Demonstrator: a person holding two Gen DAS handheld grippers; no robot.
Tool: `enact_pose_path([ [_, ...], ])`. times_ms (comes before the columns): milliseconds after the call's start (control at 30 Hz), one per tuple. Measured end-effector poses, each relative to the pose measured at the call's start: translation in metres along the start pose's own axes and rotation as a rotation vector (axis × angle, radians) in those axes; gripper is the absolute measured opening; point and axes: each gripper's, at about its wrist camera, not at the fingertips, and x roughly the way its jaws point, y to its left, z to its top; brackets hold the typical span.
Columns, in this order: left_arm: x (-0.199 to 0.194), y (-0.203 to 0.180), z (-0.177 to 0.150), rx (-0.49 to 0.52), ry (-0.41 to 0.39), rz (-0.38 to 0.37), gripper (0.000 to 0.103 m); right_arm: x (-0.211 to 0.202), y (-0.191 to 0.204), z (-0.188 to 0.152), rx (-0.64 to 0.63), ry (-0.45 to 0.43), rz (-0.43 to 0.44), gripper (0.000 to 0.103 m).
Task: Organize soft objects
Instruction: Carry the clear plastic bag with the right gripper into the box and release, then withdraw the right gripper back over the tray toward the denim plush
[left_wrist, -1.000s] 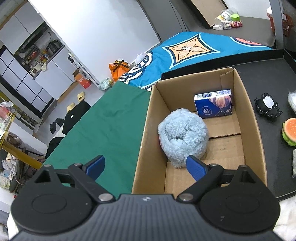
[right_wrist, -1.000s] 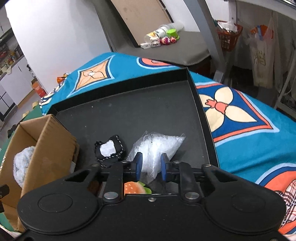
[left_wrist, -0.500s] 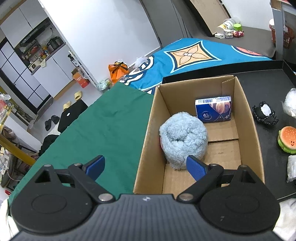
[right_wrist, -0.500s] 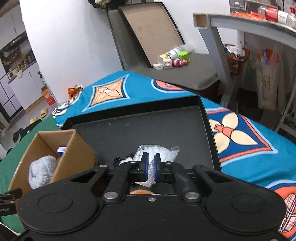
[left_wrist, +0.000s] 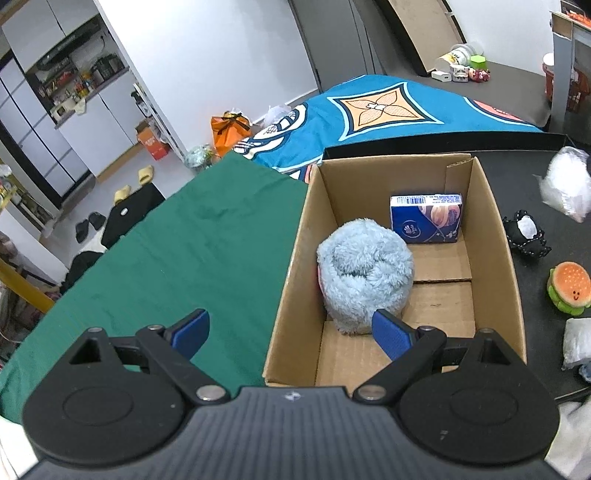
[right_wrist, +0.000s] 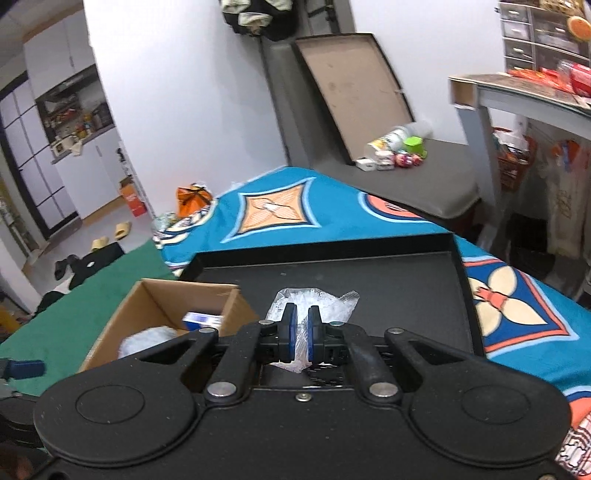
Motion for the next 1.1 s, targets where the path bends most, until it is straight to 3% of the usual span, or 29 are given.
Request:
enact_pose_path([
  [367, 0.006, 0.006, -0.002, -0.025, 0.032, -0.064, 0.089, -0.002, 0.046, 0.009, -0.061, -0.021, 0.104, 0.006],
  [567, 0.017, 0.011, -0.003, -0.046, 0.081, -0.083, 0.063, 0.009, 0.059, 0.008, -0.08, -0.015, 0.137, 0.006],
  [700, 0.027, 0.013, -0.005, -0.046, 0.129, -0.09, 0.039, 0.017, 0.064, 0.006, -0.074, 0.004, 0.169, 0.007],
  [900, 0.032, 0.02, -0.007, -0.073, 0.138, -0.076, 0.02, 0.022, 0.068, -0.001, -0.077, 0.047, 0.159, 0.025],
  [1033, 0.031, 0.021, -0.007, -0.079, 0.133, -0.085, 0.02, 0.018, 0.058, -0.006, -0.052, 0.078, 0.132, 0.048],
  [1100, 0.028, 0.022, -0.006, -0.082, 0.13, -0.091, 0.02, 0.014, 0.054, -0.009, -0.066, 0.083, 0.11, 0.053],
])
